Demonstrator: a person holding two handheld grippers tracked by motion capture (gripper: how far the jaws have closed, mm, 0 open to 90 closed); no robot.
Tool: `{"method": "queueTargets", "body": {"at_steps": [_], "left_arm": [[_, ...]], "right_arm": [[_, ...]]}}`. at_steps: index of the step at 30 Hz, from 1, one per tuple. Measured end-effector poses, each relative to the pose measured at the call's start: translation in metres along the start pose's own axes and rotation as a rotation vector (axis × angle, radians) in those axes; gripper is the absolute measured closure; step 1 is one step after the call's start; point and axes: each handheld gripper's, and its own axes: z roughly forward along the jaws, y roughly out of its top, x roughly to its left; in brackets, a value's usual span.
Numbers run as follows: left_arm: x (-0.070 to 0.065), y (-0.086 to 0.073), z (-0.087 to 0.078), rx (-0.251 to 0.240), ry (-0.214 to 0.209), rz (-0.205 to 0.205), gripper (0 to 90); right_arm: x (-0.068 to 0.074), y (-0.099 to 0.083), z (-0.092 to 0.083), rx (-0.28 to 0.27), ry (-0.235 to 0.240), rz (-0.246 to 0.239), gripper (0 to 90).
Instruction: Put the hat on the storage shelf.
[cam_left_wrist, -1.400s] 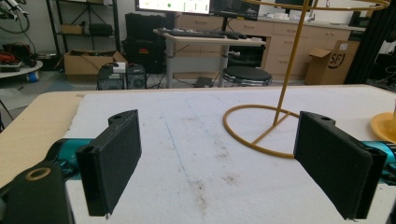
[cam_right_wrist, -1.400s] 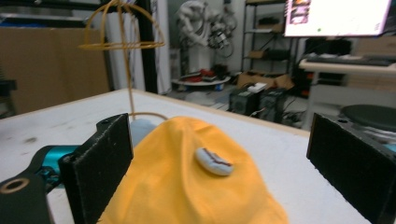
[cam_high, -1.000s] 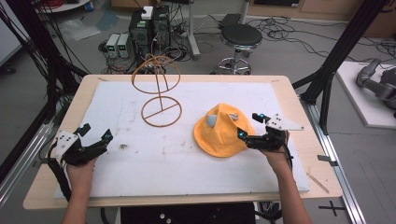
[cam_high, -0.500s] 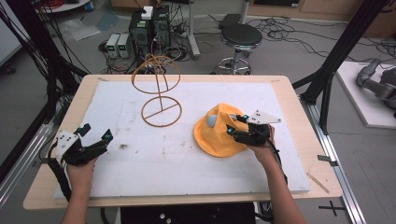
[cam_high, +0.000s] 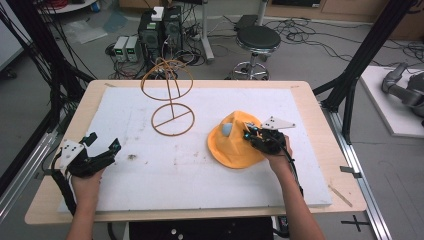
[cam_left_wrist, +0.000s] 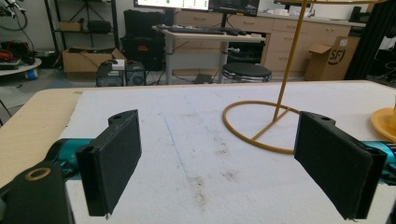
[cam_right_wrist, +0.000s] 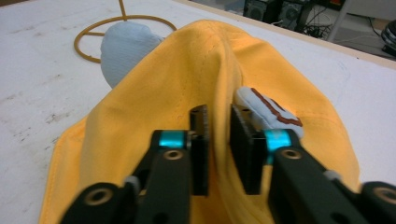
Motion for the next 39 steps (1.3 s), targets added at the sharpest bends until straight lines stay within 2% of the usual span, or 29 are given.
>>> {"method": "queueTargets", "body": {"at_steps": [3,6,13,16,21,26,27,34,39], "left_arm": [[0.0,0.0,0.0,0.002,0.0,0.001,15.4],[0.0,0.0,0.0,0.002,-0.002,0.002,15.4],[0.0,0.0,0.0,0.002,0.0,0.001,15.4],[0.0,0.0,0.0,0.002,-0.001,0.003,15.4],[0.0,0.0,0.0,0.0,-0.002,0.002,15.4],[0.0,0.0,0.0,-0.002,-0.002,0.002,15.4],[0.0,0.0,0.0,-0.001,-0.002,0.003,15.4],[-0.001,0.0,0.0,-0.002,-0.002,0.001,15.4],[-0.001,0.0,0.0,-0.002,-0.003,0.001,15.4]], "right_arm": [[-0.001,-0.001,-0.001,-0.001,-0.008,0.013,88.1],[0.001,-0.001,0.0,-0.003,-0.024,-0.003,88.6],[0.002,0.001,-0.004,-0.036,-0.038,0.011,88.6],[0.001,0.006,-0.011,-0.081,-0.035,0.034,88.6],[0.004,0.014,-0.022,-0.159,-0.063,0.026,88.6],[0.005,0.023,-0.03,-0.216,-0.066,0.035,88.6],[0.005,0.029,-0.034,-0.251,-0.064,0.045,88.6],[0.01,0.051,-0.046,-0.342,-0.06,0.047,88.6],[0.015,0.068,-0.053,-0.402,-0.073,0.027,88.6]]}}
